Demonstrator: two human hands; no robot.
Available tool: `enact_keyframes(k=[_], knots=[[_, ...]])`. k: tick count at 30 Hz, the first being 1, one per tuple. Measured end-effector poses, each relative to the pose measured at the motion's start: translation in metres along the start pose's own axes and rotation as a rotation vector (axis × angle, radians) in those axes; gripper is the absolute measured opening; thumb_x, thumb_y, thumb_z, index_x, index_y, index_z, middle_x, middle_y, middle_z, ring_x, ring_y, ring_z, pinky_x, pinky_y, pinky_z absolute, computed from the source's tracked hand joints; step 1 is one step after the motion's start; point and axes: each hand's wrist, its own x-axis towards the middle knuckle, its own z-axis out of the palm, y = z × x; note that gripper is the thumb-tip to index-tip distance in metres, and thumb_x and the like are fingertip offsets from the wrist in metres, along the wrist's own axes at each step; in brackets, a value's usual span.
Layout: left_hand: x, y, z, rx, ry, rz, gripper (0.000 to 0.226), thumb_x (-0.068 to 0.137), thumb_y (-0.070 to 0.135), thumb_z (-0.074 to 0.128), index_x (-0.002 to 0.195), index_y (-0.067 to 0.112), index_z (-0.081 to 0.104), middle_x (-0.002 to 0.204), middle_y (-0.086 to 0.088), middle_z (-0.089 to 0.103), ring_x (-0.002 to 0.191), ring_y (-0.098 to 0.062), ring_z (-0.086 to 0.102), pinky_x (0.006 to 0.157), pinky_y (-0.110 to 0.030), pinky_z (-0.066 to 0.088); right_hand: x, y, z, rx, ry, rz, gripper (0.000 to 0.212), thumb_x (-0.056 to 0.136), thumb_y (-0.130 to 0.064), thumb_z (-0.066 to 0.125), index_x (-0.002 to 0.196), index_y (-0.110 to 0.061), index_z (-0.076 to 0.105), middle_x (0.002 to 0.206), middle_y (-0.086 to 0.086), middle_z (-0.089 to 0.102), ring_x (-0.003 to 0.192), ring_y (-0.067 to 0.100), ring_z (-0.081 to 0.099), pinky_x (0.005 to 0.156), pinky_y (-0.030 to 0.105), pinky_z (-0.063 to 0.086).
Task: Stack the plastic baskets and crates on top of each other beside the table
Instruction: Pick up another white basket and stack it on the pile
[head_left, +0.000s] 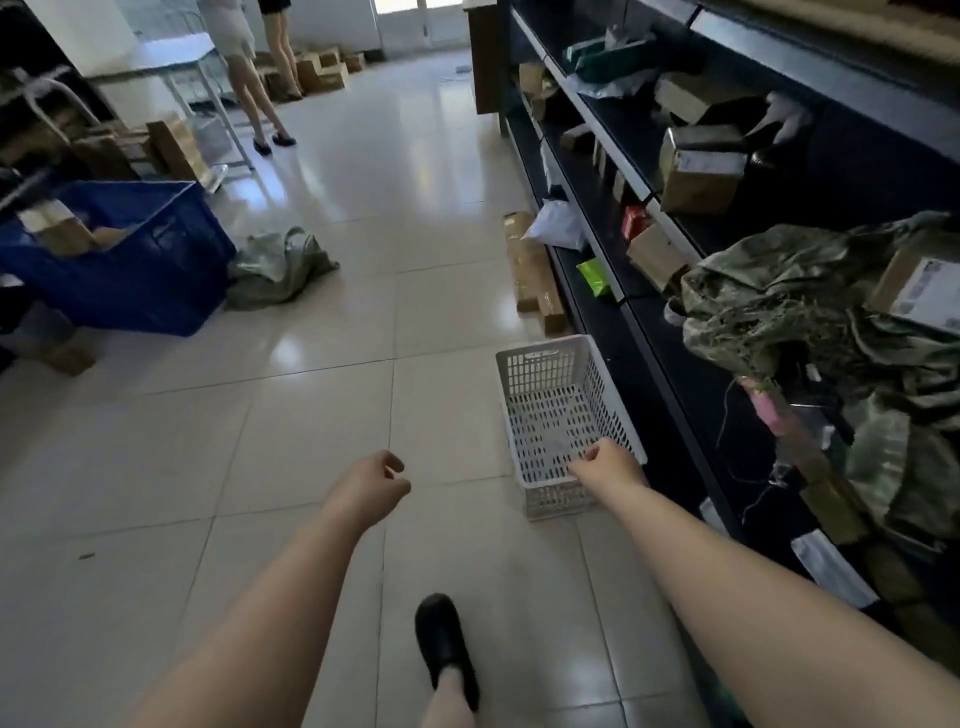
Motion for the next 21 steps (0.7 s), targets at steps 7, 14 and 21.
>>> enact_keyframes(k=[7,14,21], knots=[[0.186,0.040,-0.046,0.029,-0.126,0.075,0.033,0.087,0.018,0.056,0.120,0.011,0.057,0.111,-0.008,0.059,0.093,-0.025,0.055,0.089,-0.033,0.045,0.111,-0.056,0.023,0.121,0.039,0.268,0.033,0.089,-0.024,0.059,0.117,-0.007,0.052,0.126,0.013,0.056,0.106,0.029,0.056,0.081,0.030,0.043],[0.374,0.112,-0.060,0.131,-0.280,0.161,0.033,0.086,0.005,0.056,0.119,0.000,0.057,0.103,-0.017,0.058,0.086,-0.026,0.053,0.089,-0.038,0.048,0.213,-0.080,0.038,0.348,0.102,0.527,0.028,0.083,-0.025,0.057,0.106,-0.009,0.055,0.089,0.003,0.060,0.083,0.022,0.057,0.074,0.029,0.046],[0.539,0.196,0.016,0.307,-0.323,0.322,0.036,0.085,0.006,0.058,0.120,0.003,0.058,0.120,-0.019,0.058,0.110,-0.037,0.057,0.092,-0.039,0.047,0.347,-0.070,0.066,0.428,0.149,0.745,0.018,0.088,-0.018,0.053,0.076,-0.015,0.040,0.067,-0.001,0.042,0.064,0.019,0.045,0.052,0.028,0.033]])
